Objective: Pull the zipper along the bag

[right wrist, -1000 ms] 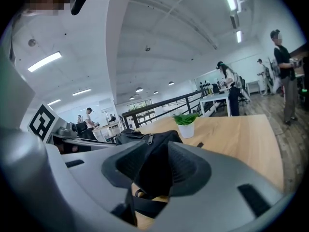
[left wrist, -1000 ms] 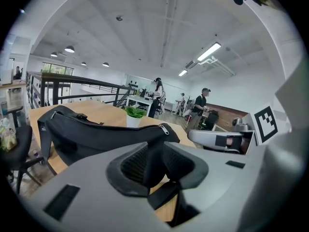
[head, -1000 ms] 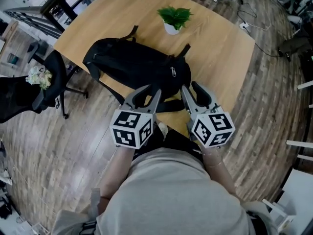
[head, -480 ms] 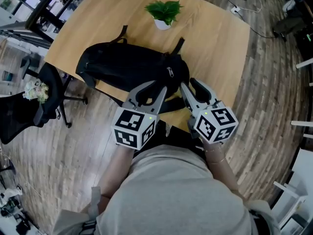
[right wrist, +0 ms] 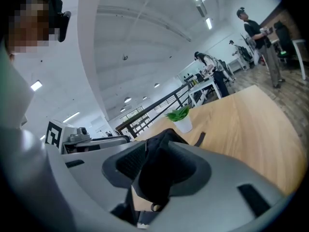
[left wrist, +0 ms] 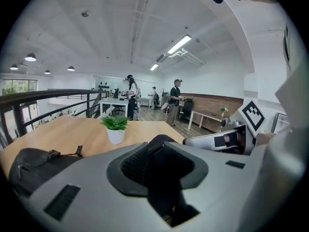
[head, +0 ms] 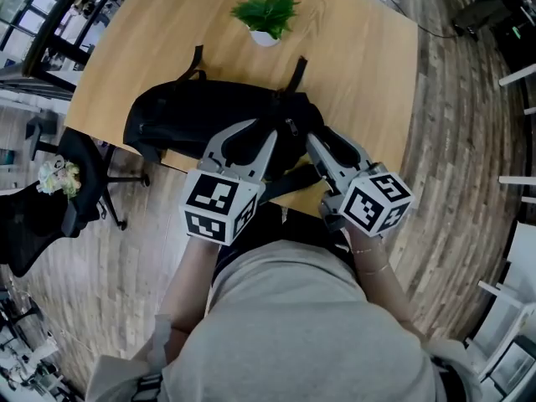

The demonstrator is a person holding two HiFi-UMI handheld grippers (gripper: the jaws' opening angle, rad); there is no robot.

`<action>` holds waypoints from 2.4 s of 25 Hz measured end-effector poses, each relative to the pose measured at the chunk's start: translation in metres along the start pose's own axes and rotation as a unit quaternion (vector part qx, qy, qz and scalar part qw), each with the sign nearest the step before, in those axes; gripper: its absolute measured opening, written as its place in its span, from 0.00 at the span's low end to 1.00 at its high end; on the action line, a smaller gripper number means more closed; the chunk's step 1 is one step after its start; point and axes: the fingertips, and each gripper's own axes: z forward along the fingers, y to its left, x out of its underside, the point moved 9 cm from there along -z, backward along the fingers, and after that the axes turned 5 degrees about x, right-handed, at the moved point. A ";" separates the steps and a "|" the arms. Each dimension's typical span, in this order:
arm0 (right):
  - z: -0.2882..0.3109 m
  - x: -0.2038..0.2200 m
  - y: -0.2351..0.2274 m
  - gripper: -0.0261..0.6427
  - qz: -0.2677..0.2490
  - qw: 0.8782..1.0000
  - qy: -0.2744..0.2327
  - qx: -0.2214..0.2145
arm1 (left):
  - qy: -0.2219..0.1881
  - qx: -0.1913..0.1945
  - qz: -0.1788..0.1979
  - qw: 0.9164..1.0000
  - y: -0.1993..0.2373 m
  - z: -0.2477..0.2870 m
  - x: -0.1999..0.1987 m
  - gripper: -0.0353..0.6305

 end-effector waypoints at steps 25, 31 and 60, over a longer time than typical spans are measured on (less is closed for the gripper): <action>0.010 0.015 -0.012 0.15 0.090 0.995 0.009 -0.052 | 0.120 0.153 0.233 0.953 -0.029 0.047 0.005 0.23; 0.010 0.015 -0.010 0.15 0.096 0.994 0.004 -0.054 | 0.142 0.148 0.228 0.952 -0.024 0.057 0.011 0.23; 0.006 0.016 -0.019 0.14 0.123 0.991 -0.005 -0.053 | 0.084 0.062 0.107 0.989 -0.030 0.057 0.021 0.19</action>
